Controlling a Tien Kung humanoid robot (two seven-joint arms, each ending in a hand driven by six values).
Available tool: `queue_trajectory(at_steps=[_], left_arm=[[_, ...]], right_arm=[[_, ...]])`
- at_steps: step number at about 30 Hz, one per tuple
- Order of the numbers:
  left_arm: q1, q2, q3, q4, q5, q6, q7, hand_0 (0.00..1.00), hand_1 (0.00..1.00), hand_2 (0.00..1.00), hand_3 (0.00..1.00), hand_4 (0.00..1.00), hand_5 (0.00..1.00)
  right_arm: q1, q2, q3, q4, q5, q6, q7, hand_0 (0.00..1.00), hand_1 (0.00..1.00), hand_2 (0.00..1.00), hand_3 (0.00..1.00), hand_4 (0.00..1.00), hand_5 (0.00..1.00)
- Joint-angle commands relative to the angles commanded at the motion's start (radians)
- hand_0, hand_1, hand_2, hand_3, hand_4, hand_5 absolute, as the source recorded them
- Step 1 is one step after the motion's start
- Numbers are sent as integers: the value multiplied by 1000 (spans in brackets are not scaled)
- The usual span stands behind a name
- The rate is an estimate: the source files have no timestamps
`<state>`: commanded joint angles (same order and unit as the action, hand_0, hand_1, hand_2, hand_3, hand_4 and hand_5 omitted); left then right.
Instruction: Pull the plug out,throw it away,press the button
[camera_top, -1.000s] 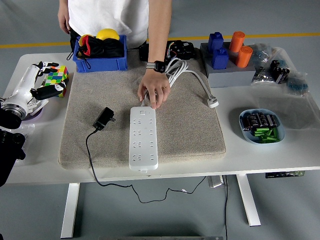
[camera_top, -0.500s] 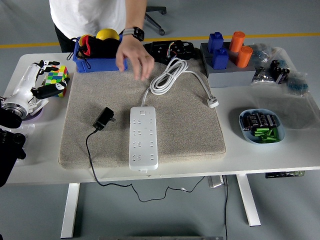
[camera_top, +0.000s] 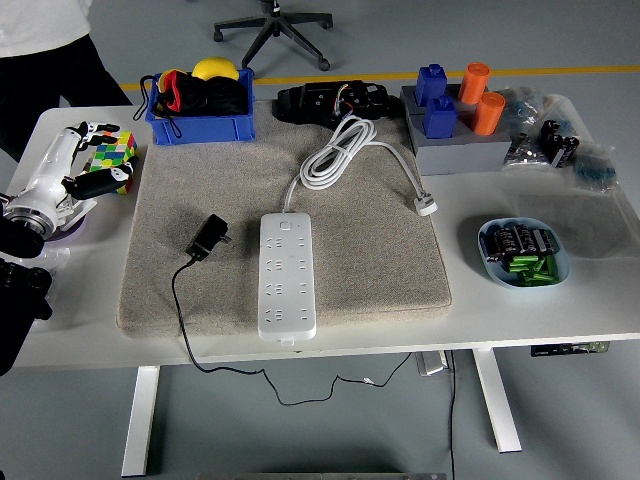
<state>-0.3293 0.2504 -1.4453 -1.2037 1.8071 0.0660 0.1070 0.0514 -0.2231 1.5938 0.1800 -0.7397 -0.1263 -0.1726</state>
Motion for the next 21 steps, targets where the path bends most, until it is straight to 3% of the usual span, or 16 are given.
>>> queue_trajectory(at_steps=[21], left_arm=[[3, -4, -6, -2, -6, 4, -12, 833, 801, 707, 769, 718, 296]], right_arm=[[-3, 3, 11, 0, -1, -2, 2, 740, 660, 643, 610, 661, 475]])
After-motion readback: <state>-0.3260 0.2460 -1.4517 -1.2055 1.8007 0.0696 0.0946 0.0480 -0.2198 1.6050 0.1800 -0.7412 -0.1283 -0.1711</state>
